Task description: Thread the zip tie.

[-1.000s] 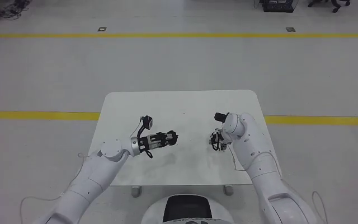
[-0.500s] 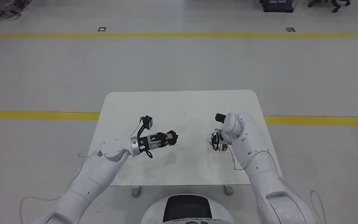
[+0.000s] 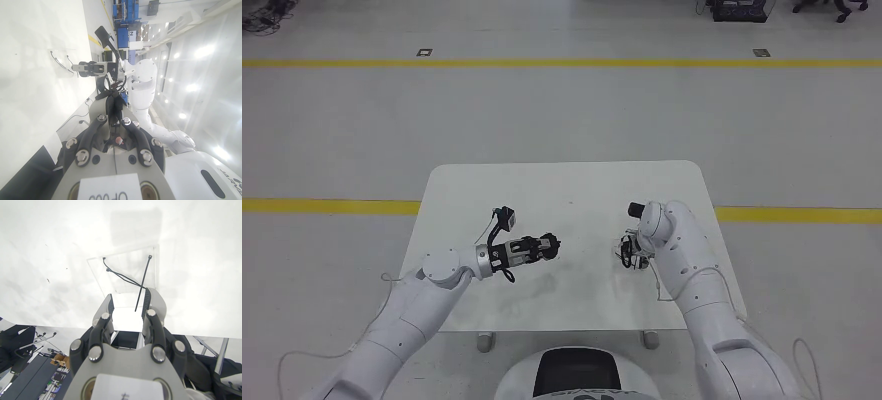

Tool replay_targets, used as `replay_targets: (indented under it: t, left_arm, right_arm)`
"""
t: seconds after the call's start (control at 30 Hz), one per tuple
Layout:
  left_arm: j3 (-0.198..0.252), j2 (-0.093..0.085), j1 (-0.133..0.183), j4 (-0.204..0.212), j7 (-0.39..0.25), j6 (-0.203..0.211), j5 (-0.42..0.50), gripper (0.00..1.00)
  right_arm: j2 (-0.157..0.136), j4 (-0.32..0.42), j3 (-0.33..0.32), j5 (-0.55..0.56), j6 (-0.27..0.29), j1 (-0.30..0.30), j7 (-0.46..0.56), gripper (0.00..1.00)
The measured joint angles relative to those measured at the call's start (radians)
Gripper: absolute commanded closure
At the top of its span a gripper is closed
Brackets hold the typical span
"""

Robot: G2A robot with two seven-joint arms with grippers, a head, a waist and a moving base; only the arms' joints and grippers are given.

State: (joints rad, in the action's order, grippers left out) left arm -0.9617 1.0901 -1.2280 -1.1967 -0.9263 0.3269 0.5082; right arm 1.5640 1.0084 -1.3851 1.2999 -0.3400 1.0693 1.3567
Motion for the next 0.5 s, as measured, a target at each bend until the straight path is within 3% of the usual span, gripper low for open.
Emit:
replay_targets:
  t: [0.5]
  left_arm:
    - [0.0, 0.0, 0.0, 0.0, 0.0, 0.0, 0.0, 1.0]
  right_arm:
    - [0.029, -0.023, -0.03, 0.057, 0.0, -0.01, -0.011, 0.71]
